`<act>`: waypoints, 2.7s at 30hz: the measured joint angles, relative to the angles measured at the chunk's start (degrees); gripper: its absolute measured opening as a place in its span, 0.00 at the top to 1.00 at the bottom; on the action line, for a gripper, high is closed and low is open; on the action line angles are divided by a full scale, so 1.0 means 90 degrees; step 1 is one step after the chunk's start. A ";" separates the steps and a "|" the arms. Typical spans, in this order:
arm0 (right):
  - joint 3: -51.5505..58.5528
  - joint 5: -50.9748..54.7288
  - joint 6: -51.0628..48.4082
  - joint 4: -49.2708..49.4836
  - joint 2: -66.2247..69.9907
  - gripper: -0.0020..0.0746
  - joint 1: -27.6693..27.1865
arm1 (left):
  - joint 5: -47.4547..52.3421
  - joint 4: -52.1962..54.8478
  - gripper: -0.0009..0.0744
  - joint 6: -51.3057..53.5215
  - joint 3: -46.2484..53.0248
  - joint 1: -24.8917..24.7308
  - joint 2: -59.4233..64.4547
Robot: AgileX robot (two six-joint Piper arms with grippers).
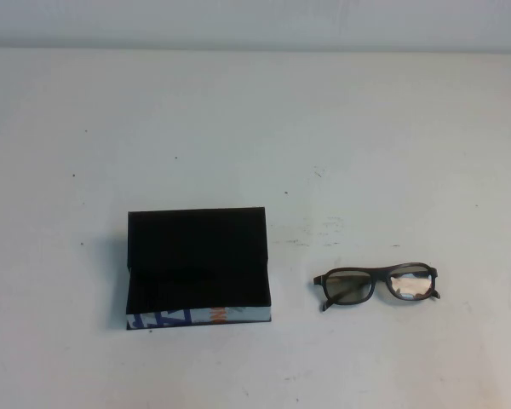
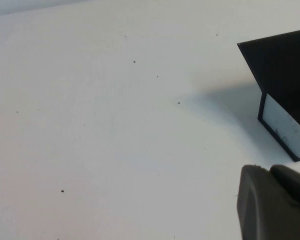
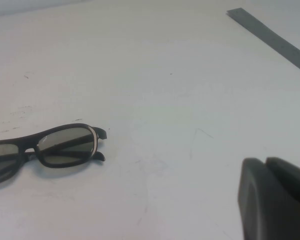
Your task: Return glasses to glasses case
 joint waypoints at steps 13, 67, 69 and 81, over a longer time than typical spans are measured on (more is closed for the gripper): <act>0.0000 0.0000 0.0000 0.0000 0.0000 0.99 0.0000 | 0.0000 0.0000 0.99 0.0000 0.0000 0.0000 0.0000; -0.3687 0.3181 -0.1448 0.3245 0.3575 0.99 0.0000 | 0.0000 0.0000 0.99 0.0000 0.0000 0.0010 0.0000; -0.4128 0.3452 -0.1612 0.3175 0.4233 0.99 0.0084 | 0.0000 0.0000 0.99 0.0000 0.0000 0.0010 0.0000; -0.6232 0.4006 -0.2764 0.0979 0.7667 0.99 0.3056 | 0.0000 0.0000 0.99 0.0000 0.0000 0.0010 0.0000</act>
